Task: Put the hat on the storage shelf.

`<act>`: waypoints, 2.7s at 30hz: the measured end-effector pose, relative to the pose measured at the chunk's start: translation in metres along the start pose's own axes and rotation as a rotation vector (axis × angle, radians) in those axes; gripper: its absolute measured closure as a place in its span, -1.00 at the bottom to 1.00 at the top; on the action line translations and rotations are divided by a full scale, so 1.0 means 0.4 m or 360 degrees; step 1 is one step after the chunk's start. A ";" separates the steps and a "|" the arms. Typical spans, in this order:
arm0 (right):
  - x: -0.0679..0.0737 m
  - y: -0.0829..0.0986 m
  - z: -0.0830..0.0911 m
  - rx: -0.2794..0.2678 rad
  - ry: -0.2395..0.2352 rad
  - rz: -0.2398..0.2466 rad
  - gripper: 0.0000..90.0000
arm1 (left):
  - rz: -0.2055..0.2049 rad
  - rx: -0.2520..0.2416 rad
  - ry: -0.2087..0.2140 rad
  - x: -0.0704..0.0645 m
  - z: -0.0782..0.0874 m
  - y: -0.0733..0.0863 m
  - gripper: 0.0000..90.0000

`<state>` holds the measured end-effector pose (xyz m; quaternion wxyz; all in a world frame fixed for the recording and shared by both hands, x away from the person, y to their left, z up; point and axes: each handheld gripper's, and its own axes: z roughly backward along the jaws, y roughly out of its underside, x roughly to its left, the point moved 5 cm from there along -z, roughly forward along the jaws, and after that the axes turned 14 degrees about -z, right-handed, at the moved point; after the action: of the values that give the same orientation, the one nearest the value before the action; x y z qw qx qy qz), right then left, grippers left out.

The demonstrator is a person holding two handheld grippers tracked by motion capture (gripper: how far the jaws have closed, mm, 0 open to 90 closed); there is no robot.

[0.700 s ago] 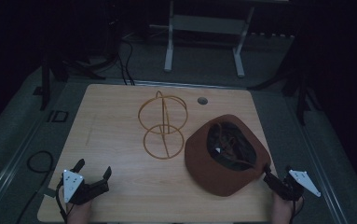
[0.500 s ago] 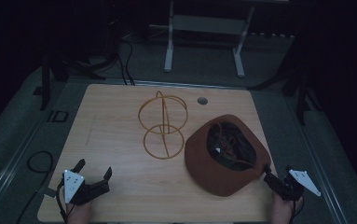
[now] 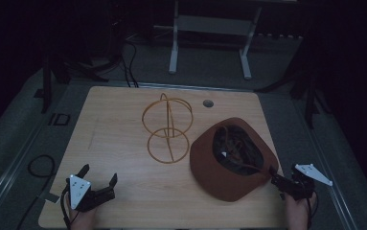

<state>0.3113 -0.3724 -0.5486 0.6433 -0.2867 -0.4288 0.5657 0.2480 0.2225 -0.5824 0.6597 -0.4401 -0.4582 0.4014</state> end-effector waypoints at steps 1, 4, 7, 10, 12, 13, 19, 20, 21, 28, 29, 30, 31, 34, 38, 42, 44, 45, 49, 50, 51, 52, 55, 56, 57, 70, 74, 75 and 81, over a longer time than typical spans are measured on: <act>0.003 -0.012 0.001 -0.0006 -0.0006 0.0009 -0.70 | 0.0006 0.0001 0.0006 0.000 0.000 0.000 -0.97; 0.011 -0.047 0.001 -0.0025 -0.0010 0.0034 -0.71 | 0.0021 -0.0013 0.0010 -0.001 0.002 -0.002 -0.97; 0.022 -0.083 -0.002 -0.0021 -0.0053 0.0036 -0.71 | 0.0025 -0.0015 0.0021 -0.003 0.001 -0.003 -0.97; 0.041 -0.112 -0.013 0.0008 -0.0119 0.0053 -0.71 | 0.0020 0.0000 0.0035 -0.008 -0.001 -0.002 -0.97; 0.049 -0.119 -0.018 0.0029 -0.0138 0.0052 -0.71 | 0.0019 -0.0003 0.0032 -0.010 -0.001 -0.004 -0.97; 0.049 -0.119 -0.018 0.0029 -0.0138 0.0052 -0.71 | 0.0019 -0.0003 0.0032 -0.010 -0.001 -0.004 -0.97; 0.095 -0.155 -0.064 0.0111 -0.0222 0.0140 -0.72 | 0.0005 0.0023 0.0053 -0.017 -0.005 -0.001 -0.97; 0.102 -0.158 -0.085 0.0153 -0.0225 0.0161 -0.70 | 0.0009 0.0020 0.0056 -0.018 -0.005 -0.002 -0.97; 0.105 -0.157 -0.097 0.0179 -0.0216 0.0179 -0.70 | 0.0013 0.0016 0.0060 -0.018 -0.005 -0.002 -0.97; 0.126 -0.134 -0.184 0.0333 -0.0185 0.0333 -0.48 | 0.0007 0.0024 0.0076 -0.022 -0.006 -0.002 -0.97; 0.130 -0.131 -0.197 0.0356 -0.0202 0.0330 -0.48 | 0.0007 0.0024 0.0076 -0.022 -0.006 -0.002 -0.97; 0.133 -0.127 -0.208 0.0394 -0.0213 0.0332 -0.48 | 0.0011 0.0027 0.0080 -0.022 -0.007 -0.002 -0.97; 0.136 -0.124 -0.220 0.0412 -0.0203 0.0352 -0.48 | 0.0011 0.0027 0.0080 -0.022 -0.007 -0.002 -0.97; 0.144 -0.112 -0.253 0.0475 -0.0197 0.0410 -0.45 | 0.0011 0.0031 0.0089 -0.023 -0.010 -0.001 -0.97; 0.139 -0.101 -0.285 0.0550 -0.0139 0.0461 -0.30 | 0.0013 0.0033 0.0094 -0.024 -0.011 0.000 -0.97; 0.134 -0.088 -0.309 0.0610 -0.0114 0.0498 -0.23 | 0.0012 0.0034 0.0097 -0.024 -0.010 0.000 -0.97; 0.138 -0.085 -0.314 0.0615 -0.0085 0.0541 -0.23 | 0.0014 0.0037 0.0102 -0.026 -0.012 0.001 -0.97; 0.138 -0.085 -0.314 0.0615 -0.0085 0.0541 -0.23 | 0.0014 0.0037 0.0102 -0.026 -0.012 0.001 -0.97; 0.143 -0.071 -0.327 0.0660 -0.0039 0.0617 -0.18 | 0.0008 0.0039 0.0108 -0.029 -0.013 0.000 -0.97; 0.146 -0.070 -0.330 0.0655 -0.0005 0.0641 -0.08 | 0.0006 0.0041 0.0105 -0.029 -0.013 0.000 -0.97; 0.147 -0.070 -0.331 0.0651 0.0009 0.0653 -0.01 | 0.0006 0.0041 0.0105 -0.029 -0.013 0.000 -0.97; 0.147 -0.070 -0.331 0.0651 0.0026 0.0662 0.07 | 0.0008 0.0041 0.0106 -0.029 -0.013 0.000 -0.97; 0.148 -0.068 -0.332 0.0652 0.0041 0.0676 0.16 | 0.0008 0.0046 0.0103 -0.029 -0.013 0.001 -0.97; 0.150 -0.070 -0.330 0.0633 0.0089 0.0727 0.44 | 0.0013 0.0048 0.0105 -0.029 -0.014 0.002 -0.97; 0.152 -0.070 -0.329 0.0622 0.0112 0.0759 0.52 | 0.0013 0.0048 0.0107 -0.029 -0.014 0.002 -0.97; 0.134 -0.136 -0.264 0.0420 0.0069 0.0604 0.87 | 0.0053 0.0075 0.0084 -0.024 -0.015 0.003 -0.97; 0.134 -0.174 -0.220 0.0343 -0.0017 0.0497 0.87 | 0.0070 0.0074 0.0106 -0.029 -0.012 -0.006 -0.97; 0.135 -0.183 -0.209 0.0323 -0.0036 0.0473 0.87 | 0.0070 0.0075 0.0116 -0.031 -0.011 -0.010 -0.97; 0.145 -0.234 -0.145 0.0183 -0.0112 0.0412 0.87 | 0.0080 0.0082 0.0203 -0.053 -0.006 -0.045 -0.97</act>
<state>0.4066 -0.3274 -0.4825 0.5650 -0.2822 -0.3774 0.6773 0.2470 0.1970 -0.5711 0.6883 -0.4591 -0.3937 0.4006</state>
